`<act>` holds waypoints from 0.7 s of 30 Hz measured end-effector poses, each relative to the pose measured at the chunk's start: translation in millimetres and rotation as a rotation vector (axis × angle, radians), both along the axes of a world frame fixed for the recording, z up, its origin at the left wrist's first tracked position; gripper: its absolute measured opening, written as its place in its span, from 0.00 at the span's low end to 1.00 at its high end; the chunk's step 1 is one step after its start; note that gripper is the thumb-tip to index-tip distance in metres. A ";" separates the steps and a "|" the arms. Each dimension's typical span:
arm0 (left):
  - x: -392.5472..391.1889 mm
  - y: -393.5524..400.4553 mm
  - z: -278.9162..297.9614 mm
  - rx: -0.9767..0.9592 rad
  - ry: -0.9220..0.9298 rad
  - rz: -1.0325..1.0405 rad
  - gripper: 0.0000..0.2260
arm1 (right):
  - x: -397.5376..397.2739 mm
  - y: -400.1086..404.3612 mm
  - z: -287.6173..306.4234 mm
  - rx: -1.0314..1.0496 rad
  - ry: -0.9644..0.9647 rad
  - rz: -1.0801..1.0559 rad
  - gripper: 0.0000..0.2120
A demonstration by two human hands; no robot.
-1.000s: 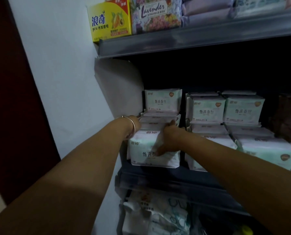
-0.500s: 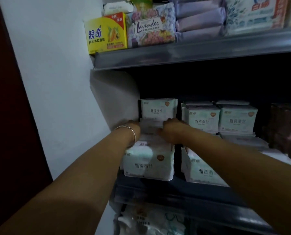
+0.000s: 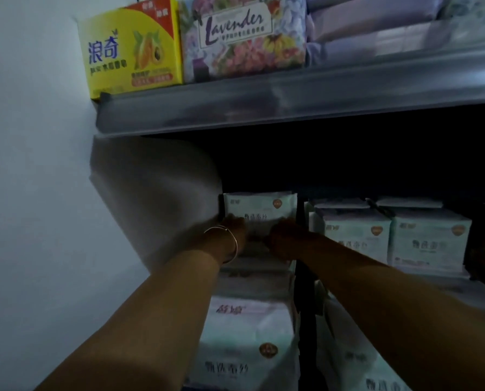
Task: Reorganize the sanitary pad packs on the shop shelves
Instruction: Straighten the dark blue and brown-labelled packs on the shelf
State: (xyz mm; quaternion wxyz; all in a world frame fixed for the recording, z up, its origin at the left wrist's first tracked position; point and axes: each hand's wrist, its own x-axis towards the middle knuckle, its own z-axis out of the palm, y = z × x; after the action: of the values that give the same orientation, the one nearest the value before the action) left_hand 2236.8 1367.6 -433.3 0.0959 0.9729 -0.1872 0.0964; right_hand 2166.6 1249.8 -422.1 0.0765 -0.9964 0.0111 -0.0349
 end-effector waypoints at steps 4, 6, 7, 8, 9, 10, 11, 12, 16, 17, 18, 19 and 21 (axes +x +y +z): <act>6.6 -3.8 -2.4 0.007 -0.006 -0.011 0.20 | 17.0 -1.1 -6.8 0.063 -0.018 0.010 0.19; 11.0 -2.9 -5.8 -0.002 0.050 -0.011 0.22 | 20.6 0.3 -8.8 0.103 -0.007 -0.013 0.23; 8.9 -1.7 -6.7 -0.022 0.079 -0.001 0.21 | 19.7 0.9 -7.6 0.142 0.004 -0.035 0.24; 8.4 -1.1 -6.1 -0.030 0.107 0.014 0.21 | 19.0 0.2 -6.8 0.149 0.015 -0.041 0.24; 8.4 -0.6 -6.1 -0.033 0.098 0.023 0.21 | 16.3 0.1 -4.8 0.157 0.024 -0.037 0.22; 7.8 1.1 -5.4 -0.013 0.103 0.030 0.22 | 12.7 -0.2 -2.4 0.143 0.027 -0.023 0.20; 4.3 2.5 -4.3 0.003 0.080 0.017 0.22 | 7.4 -0.3 0.0 0.129 0.026 -0.010 0.19; 0.0 2.6 -3.8 -0.020 0.091 0.016 0.21 | 2.9 -0.8 1.6 0.128 0.035 -0.002 0.19; -30.4 6.3 -1.0 -0.035 0.072 0.033 0.18 | -24.2 0.4 2.0 0.087 0.054 0.069 0.19; -41.3 7.8 1.9 -0.019 0.083 0.024 0.18 | -34.9 1.8 2.8 0.084 0.047 0.094 0.19; -50.7 10.2 5.4 -0.018 0.096 0.008 0.17 | -45.0 2.8 3.6 0.058 0.050 0.117 0.20; -63.2 13.7 8.1 0.014 0.093 0.006 0.16 | -56.8 4.1 5.0 0.046 0.044 0.141 0.21; -84.4 23.3 9.2 0.056 0.059 0.037 0.17 | -80.3 8.0 5.2 0.081 0.033 0.149 0.22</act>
State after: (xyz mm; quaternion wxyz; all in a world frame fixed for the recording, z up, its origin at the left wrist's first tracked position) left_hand 2152.4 1391.0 -424.2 0.0725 0.9809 -0.1687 0.0644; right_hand 2086.4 1257.8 -416.9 0.1188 -0.9910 -0.0604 -0.0123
